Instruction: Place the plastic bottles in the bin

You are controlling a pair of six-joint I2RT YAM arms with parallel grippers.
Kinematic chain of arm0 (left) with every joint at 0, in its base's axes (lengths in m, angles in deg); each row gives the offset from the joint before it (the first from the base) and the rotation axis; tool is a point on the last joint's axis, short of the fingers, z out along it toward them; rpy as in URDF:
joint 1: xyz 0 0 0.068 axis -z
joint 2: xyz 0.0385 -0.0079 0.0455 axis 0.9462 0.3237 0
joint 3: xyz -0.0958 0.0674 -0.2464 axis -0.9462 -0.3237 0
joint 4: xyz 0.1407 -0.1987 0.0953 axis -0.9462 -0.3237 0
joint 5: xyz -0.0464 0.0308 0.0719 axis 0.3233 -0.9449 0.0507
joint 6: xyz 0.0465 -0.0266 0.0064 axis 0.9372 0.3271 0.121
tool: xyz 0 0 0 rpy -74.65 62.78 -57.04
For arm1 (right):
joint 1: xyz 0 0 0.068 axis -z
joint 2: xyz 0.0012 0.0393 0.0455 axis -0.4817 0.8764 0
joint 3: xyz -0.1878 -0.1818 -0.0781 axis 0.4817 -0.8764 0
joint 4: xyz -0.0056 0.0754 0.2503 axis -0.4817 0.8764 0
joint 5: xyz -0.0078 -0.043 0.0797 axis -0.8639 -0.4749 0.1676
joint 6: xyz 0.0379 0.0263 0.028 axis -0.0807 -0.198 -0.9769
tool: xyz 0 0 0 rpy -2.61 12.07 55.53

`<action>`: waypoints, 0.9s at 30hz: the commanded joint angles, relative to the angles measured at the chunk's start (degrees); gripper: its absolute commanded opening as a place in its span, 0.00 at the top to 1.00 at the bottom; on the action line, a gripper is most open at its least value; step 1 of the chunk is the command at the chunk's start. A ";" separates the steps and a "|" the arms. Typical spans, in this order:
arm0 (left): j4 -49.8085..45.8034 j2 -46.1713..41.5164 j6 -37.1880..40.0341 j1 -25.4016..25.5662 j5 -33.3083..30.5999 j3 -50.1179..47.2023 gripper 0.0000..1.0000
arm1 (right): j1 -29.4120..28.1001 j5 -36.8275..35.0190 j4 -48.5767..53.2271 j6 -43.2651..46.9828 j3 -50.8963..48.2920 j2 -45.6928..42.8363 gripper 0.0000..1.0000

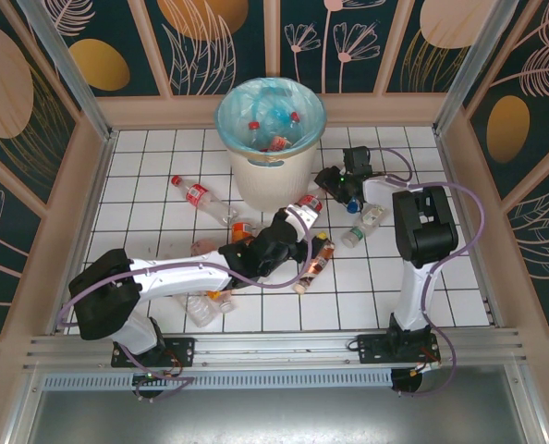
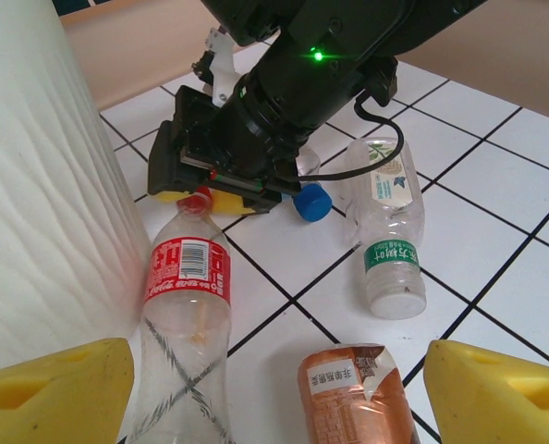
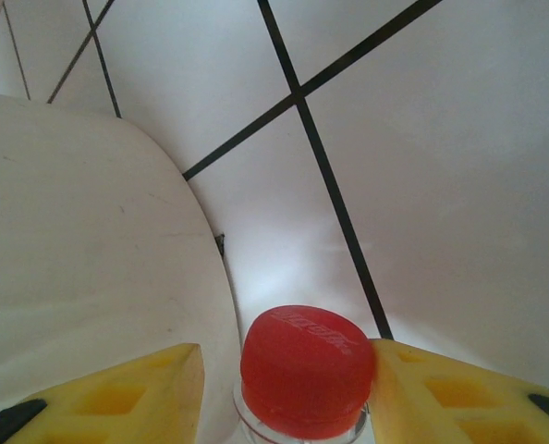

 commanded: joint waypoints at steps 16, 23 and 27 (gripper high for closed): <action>-0.93 3.21 -2.65 -0.22 1.46 1.68 0.18 | 0.75 1.25 -4.77 -2.50 -0.88 3.53 0.52; -0.78 3.38 -1.99 -0.22 0.88 1.68 0.18 | 0.74 3.13 -7.72 -2.76 -1.52 4.29 0.57; -0.77 3.48 -1.81 -0.25 0.69 1.69 0.18 | 0.75 2.04 -8.27 -2.86 -2.90 1.76 0.65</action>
